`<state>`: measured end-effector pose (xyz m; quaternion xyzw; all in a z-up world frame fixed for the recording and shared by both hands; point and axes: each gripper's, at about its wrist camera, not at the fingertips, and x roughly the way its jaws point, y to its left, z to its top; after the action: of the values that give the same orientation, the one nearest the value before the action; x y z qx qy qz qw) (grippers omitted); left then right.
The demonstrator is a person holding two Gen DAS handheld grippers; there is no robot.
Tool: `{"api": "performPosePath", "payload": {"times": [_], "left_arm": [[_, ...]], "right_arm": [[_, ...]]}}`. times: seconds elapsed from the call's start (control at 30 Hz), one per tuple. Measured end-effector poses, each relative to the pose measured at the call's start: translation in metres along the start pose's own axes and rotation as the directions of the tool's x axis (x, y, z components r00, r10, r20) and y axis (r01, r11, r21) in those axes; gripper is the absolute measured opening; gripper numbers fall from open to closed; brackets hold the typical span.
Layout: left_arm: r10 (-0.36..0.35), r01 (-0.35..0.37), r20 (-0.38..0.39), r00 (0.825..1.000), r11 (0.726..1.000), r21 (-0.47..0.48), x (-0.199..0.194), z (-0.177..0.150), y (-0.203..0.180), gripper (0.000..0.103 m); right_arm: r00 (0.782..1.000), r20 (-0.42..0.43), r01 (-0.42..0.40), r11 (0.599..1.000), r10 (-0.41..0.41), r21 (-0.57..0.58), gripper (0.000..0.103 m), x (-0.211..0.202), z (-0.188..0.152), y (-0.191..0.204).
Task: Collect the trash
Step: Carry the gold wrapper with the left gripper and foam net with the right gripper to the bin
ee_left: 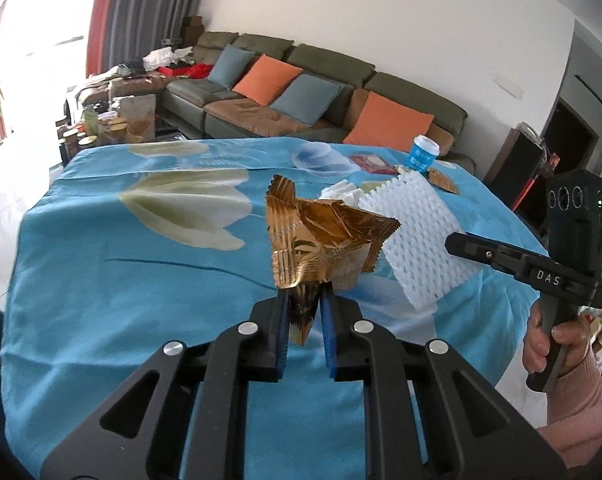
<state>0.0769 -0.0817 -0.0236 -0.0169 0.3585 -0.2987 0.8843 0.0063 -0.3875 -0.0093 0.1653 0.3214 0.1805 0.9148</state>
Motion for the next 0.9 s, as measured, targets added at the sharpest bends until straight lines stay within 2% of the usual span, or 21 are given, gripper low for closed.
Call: {"api": "performPosePath", "payload": {"times": [0.47,0.9], "left_arm": [[0.109,-0.106,0.037,0.993,0.992,-0.071,-0.054,-0.025,0.033,0.014],[0.176,-0.17,0.033,0.984,0.977,-0.132,-0.073,-0.043,0.057,0.014]], "right_arm": [[0.992,-0.04,-0.12,0.991,0.118,-0.062,0.011,0.037,0.008,0.047],[0.977,-0.094,-0.202,0.973,0.192,-0.115,0.011,0.067,0.011,0.084]]}}
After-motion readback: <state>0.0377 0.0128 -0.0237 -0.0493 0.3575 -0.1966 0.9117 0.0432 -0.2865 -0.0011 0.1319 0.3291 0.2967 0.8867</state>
